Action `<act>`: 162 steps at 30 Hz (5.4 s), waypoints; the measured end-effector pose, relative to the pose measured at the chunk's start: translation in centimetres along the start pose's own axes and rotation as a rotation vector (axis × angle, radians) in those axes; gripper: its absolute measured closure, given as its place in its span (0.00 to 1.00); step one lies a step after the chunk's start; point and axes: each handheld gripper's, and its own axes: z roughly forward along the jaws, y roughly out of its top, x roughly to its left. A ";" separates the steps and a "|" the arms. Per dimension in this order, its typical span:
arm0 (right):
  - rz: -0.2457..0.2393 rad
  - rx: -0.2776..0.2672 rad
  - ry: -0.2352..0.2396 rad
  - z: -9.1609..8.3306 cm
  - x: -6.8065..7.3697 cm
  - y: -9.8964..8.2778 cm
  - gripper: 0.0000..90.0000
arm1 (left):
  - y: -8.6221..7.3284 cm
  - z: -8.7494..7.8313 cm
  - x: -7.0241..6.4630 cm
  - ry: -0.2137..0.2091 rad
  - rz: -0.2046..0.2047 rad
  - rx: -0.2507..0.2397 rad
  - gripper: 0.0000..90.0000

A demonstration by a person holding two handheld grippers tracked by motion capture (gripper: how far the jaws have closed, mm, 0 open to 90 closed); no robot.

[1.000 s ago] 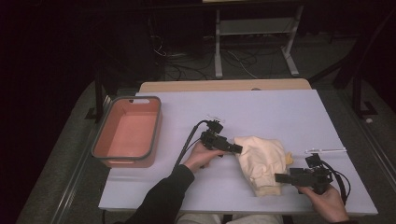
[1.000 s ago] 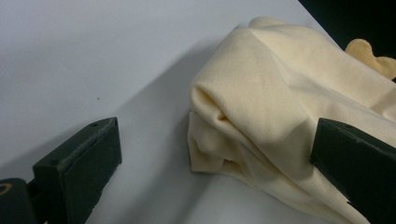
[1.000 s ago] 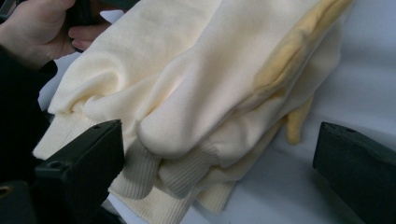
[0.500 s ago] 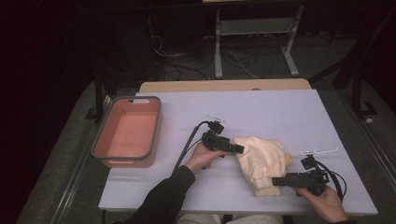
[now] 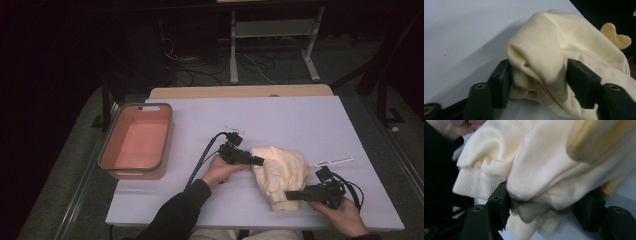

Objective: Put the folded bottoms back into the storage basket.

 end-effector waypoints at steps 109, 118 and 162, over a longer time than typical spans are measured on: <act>-0.370 -0.084 0.081 2.3 9.4 8.7 0.65 | 1.1 -15.4 -2.8 0.194 0.118 -0.299 0.78; -0.388 -0.086 0.095 3.2 10.3 9.8 0.65 | 1.2 -17.0 -2.5 0.216 0.108 -0.316 0.78; -0.452 -0.068 0.140 8.1 15.3 15.1 0.65 | 0.6 -24.8 -0.7 0.322 0.059 -0.388 0.78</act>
